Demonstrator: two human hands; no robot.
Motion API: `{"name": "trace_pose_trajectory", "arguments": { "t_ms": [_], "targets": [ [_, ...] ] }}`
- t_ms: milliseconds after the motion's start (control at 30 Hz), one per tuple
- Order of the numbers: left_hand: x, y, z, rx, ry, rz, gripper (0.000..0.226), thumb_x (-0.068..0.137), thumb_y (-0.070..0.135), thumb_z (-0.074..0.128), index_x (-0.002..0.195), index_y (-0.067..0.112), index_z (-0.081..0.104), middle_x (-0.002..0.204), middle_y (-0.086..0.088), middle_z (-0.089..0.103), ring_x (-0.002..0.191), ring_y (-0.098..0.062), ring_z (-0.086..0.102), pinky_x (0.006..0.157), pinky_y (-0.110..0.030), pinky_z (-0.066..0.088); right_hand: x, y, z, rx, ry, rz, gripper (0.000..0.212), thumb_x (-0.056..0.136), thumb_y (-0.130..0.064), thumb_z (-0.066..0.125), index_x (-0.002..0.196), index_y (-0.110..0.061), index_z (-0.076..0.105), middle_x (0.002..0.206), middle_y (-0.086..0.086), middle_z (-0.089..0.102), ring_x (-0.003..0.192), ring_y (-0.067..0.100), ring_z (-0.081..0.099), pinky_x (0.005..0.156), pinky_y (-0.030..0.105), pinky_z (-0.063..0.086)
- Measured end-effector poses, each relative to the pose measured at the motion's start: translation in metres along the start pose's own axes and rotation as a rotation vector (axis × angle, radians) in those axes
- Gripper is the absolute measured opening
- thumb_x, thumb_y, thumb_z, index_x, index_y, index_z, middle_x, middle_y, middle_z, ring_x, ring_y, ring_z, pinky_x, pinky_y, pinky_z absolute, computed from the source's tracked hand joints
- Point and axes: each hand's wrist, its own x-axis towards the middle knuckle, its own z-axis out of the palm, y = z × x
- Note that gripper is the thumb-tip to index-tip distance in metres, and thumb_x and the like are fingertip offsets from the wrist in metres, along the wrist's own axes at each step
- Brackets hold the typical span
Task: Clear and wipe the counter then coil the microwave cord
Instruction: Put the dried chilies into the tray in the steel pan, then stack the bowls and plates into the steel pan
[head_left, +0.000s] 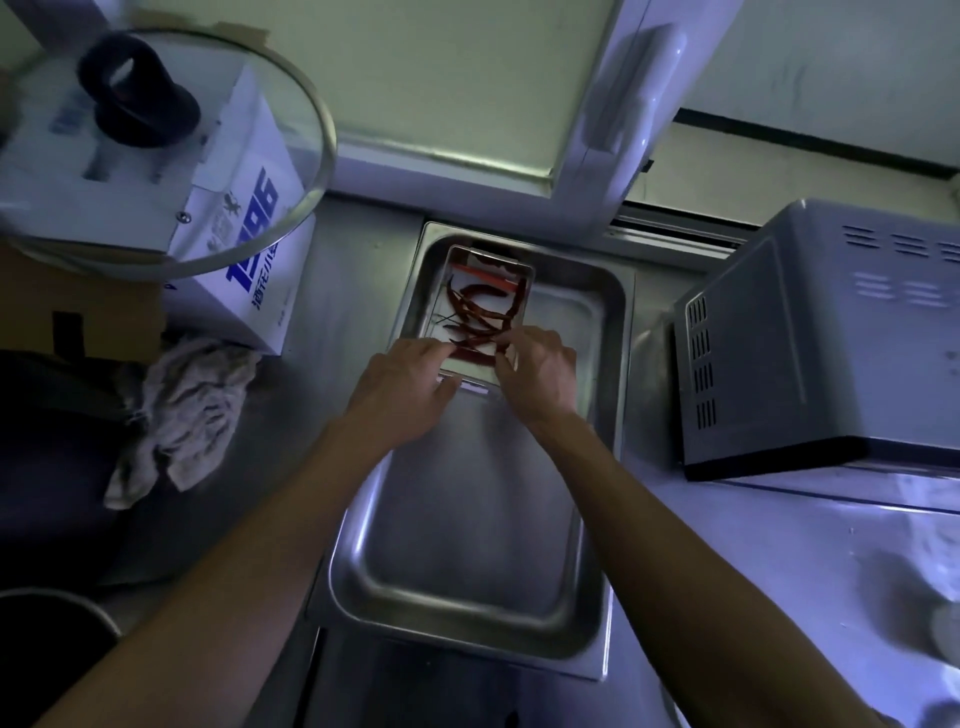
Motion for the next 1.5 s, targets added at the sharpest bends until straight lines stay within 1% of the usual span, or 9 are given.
{"name": "trace_pose_trajectory", "arguments": {
  "t_ms": [167,333,500,767,1000,1167,1300,1433,1500],
  "targets": [
    [-0.027,0.035,0.002,0.066,0.015,0.059,0.045,0.096,0.038,0.053,0.136,0.016,0.050,0.138,-0.006,0.055,0.125,-0.029,0.049,0.097,-0.043,0.044,-0.055,0.016,-0.032,0.072,0.014,0.009,0.025,0.093,-0.016,0.063,0.117,-0.016,0.069,0.124,0.003,0.068,0.116,0.024,0.060,0.100,0.045,0.047],
    [-0.056,0.075,0.017,0.099,-0.014,0.072,0.048,0.097,0.041,0.053,0.139,0.021,0.047,0.142,-0.003,0.052,0.131,-0.026,0.046,0.101,-0.046,0.042,-0.117,0.049,-0.056,0.062,-0.015,0.067,0.028,0.095,-0.023,0.062,0.121,-0.020,0.067,0.131,0.000,0.065,0.120,0.021,0.058,0.103,0.041,0.046],
    [-0.085,0.117,0.036,0.130,-0.056,0.128,0.050,0.098,0.042,0.049,0.143,0.021,0.044,0.147,-0.002,0.048,0.135,-0.025,0.041,0.104,-0.047,0.040,-0.180,0.084,-0.075,0.060,-0.003,0.121,0.027,0.094,-0.020,0.061,0.120,-0.019,0.068,0.125,0.004,0.068,0.111,0.024,0.063,0.098,0.041,0.050],
    [-0.144,0.183,0.069,0.192,-0.058,0.216,0.049,0.098,0.041,0.049,0.143,0.021,0.044,0.146,-0.001,0.050,0.134,-0.025,0.042,0.101,-0.047,0.042,-0.276,0.137,-0.099,0.084,0.011,0.226,0.032,0.093,-0.024,0.060,0.124,-0.019,0.066,0.129,0.002,0.065,0.122,0.026,0.055,0.102,0.038,0.042],
    [-0.215,0.248,0.108,0.214,-0.070,0.272,0.052,0.097,0.043,0.049,0.144,0.022,0.045,0.149,0.002,0.047,0.136,-0.022,0.040,0.103,-0.041,0.040,-0.374,0.174,-0.128,0.096,0.041,0.283,0.032,0.094,-0.023,0.058,0.125,-0.021,0.065,0.132,-0.001,0.063,0.123,0.023,0.054,0.102,0.036,0.036],
    [-0.251,0.306,0.131,0.243,-0.062,0.374,0.053,0.097,0.044,0.050,0.145,0.024,0.043,0.150,0.003,0.045,0.138,-0.020,0.038,0.108,-0.041,0.038,-0.444,0.206,-0.161,0.071,0.104,0.327,0.030,0.092,-0.022,0.057,0.120,-0.022,0.065,0.123,0.000,0.067,0.114,0.025,0.058,0.093,0.036,0.040],
    [-0.262,0.355,0.148,0.281,-0.066,0.470,0.052,0.098,0.047,0.049,0.146,0.026,0.042,0.150,0.006,0.044,0.138,-0.018,0.037,0.106,-0.039,0.037,-0.498,0.244,-0.185,0.049,0.151,0.389,0.032,0.096,-0.032,0.055,0.127,-0.025,0.062,0.131,-0.001,0.063,0.122,0.023,0.054,0.105,0.040,0.038],
    [-0.272,0.409,0.172,0.269,-0.078,0.577,0.051,0.098,0.042,0.050,0.145,0.023,0.045,0.150,0.004,0.046,0.137,-0.019,0.039,0.108,-0.035,0.034,-0.543,0.281,-0.203,0.061,0.183,0.483,0.030,0.095,-0.029,0.056,0.122,-0.022,0.065,0.126,0.001,0.065,0.118,0.027,0.056,0.097,0.040,0.042],
    [-0.274,0.432,0.185,0.265,-0.103,0.627,0.052,0.098,0.043,0.051,0.145,0.021,0.046,0.149,0.003,0.047,0.136,-0.020,0.040,0.109,-0.035,0.034,-0.561,0.297,-0.209,0.069,0.172,0.524,0.029,0.095,-0.028,0.056,0.121,-0.021,0.066,0.125,0.002,0.065,0.117,0.028,0.055,0.097,0.042,0.044]
  ]
}}
